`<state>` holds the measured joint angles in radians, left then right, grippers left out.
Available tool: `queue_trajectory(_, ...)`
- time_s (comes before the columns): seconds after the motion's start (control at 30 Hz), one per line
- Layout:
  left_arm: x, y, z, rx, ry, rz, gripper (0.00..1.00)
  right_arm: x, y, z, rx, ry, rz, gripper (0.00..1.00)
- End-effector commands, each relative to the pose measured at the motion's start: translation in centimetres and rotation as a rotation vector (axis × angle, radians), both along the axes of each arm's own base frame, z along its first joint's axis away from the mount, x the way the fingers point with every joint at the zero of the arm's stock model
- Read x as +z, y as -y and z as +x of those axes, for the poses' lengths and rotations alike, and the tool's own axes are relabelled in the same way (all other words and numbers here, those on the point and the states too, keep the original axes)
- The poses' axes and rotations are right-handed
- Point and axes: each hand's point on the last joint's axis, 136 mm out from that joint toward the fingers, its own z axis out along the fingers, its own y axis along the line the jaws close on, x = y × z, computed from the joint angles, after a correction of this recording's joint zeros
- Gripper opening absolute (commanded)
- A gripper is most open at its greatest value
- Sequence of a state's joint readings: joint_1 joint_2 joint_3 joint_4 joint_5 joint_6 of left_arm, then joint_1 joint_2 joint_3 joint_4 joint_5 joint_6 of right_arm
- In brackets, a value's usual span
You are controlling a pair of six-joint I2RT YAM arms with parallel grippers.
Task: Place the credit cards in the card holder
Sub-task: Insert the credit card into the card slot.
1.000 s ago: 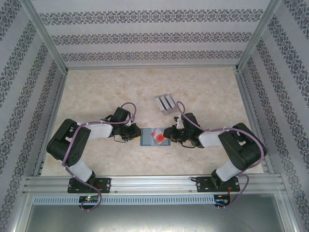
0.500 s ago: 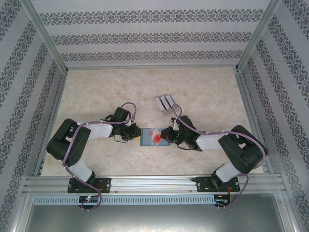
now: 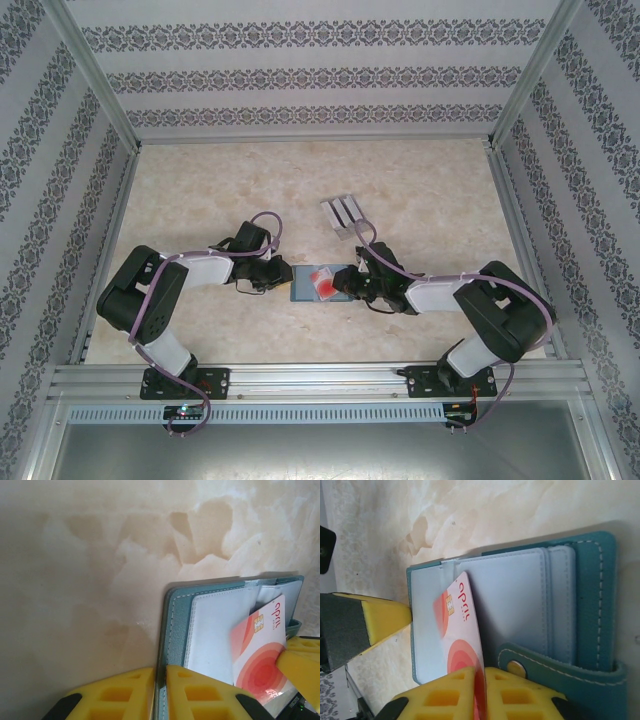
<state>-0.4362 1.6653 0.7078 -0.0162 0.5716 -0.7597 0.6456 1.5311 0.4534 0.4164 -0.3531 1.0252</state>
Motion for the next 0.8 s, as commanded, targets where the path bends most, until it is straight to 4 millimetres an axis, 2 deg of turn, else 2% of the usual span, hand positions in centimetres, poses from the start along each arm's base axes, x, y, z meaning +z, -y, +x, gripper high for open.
queue_trajectory(0.0, -3.0, -0.6, 0.0, 0.010, -0.017, 0.079, 0.18, 0.1, 0.7, 0.3, -0.072, 0.015, -0.023, 0.06)
queue_trajectory(0.13, -2.9, -0.3, 0.0, 0.009, -0.019, 0.059, 0.18, 0.4, 1.0, 0.7, -0.139, 0.052, -0.030, 0.03)
queue_trajectory(0.27, -3.2, -0.5, -0.1, 0.008, -0.025, 0.070, 0.18, 0.6, 0.3, 0.8, -0.154, 0.064, -0.025, 0.02)
queue_trajectory(0.47, -3.1, -0.3, -0.1, 0.009, -0.027, 0.059, 0.18, -0.2, -0.7, 0.6, -0.174, 0.054, -0.017, 0.02)
queue_trajectory(0.77, -3.2, -0.2, -0.1, 0.012, -0.027, 0.051, 0.18, -1.4, -1.5, -0.4, -0.127, 0.026, -0.030, 0.15)
